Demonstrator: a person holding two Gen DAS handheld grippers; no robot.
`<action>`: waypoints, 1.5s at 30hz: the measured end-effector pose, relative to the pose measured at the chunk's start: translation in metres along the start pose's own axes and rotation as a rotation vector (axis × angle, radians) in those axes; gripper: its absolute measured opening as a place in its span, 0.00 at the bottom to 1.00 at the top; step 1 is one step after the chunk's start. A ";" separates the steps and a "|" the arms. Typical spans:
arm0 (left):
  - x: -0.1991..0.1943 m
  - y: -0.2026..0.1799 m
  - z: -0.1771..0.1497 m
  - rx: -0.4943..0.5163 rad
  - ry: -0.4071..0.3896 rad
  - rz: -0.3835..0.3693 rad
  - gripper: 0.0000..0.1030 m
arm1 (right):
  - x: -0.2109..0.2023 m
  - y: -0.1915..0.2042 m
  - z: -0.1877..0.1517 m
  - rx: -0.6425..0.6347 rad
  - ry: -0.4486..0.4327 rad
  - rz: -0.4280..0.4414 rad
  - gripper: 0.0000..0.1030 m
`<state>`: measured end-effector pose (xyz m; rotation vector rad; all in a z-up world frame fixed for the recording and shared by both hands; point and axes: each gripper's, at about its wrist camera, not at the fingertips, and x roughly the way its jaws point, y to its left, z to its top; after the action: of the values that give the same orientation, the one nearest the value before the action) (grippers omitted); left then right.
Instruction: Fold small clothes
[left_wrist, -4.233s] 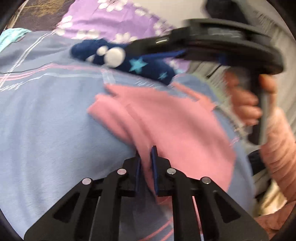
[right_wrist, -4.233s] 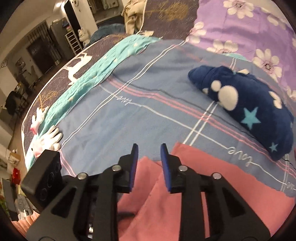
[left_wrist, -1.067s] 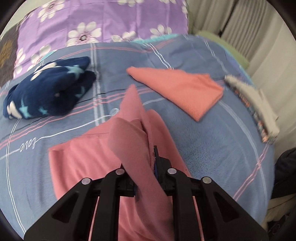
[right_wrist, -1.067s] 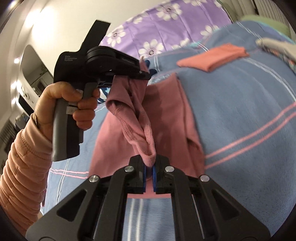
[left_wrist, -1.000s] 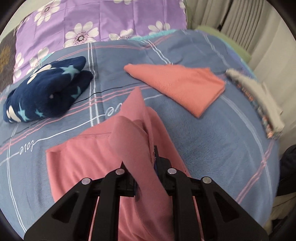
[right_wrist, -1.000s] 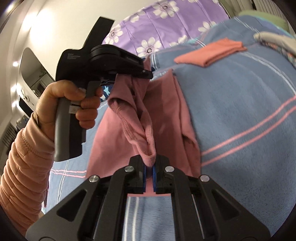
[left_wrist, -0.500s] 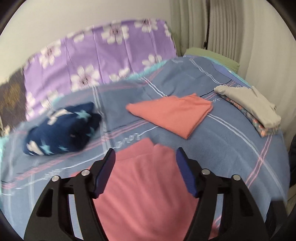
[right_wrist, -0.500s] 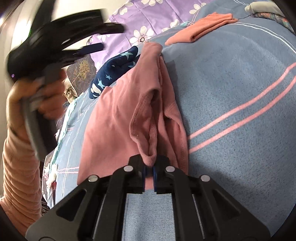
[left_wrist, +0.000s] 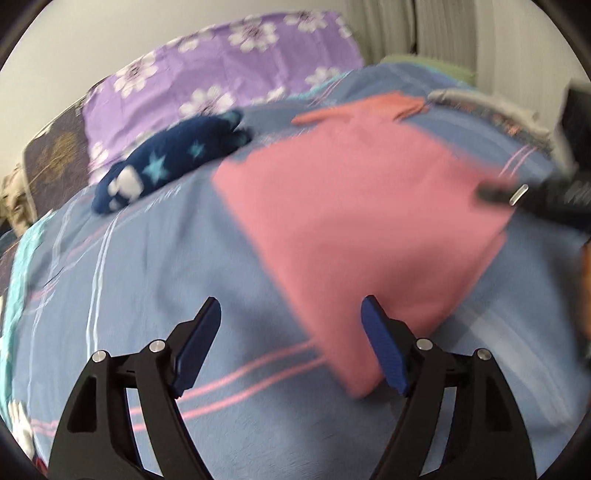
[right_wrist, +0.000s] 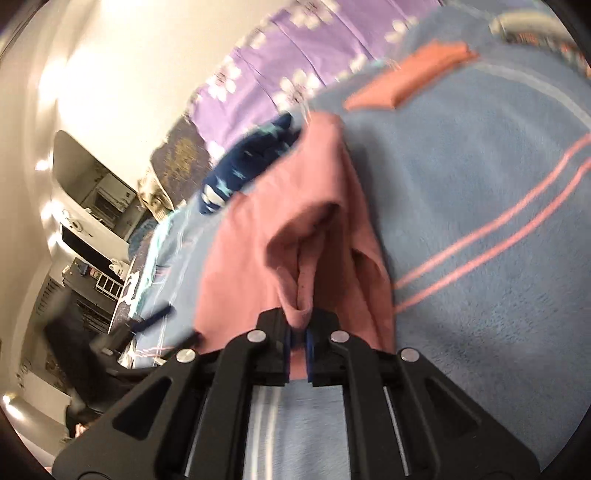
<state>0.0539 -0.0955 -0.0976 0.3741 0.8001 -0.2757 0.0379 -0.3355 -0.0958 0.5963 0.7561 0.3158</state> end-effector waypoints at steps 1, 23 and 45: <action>0.005 0.003 -0.005 -0.010 0.016 0.017 0.76 | -0.002 -0.001 -0.002 -0.006 0.008 -0.046 0.06; 0.025 -0.006 0.003 -0.156 0.000 -0.213 0.34 | 0.040 0.017 -0.011 -0.404 0.111 -0.402 0.18; 0.097 0.102 0.093 -0.476 -0.014 -0.146 0.34 | 0.114 0.055 0.145 -0.482 0.036 -0.428 0.51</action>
<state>0.2170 -0.0532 -0.0873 -0.1338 0.8523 -0.2143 0.2176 -0.2949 -0.0412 -0.0307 0.7872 0.1032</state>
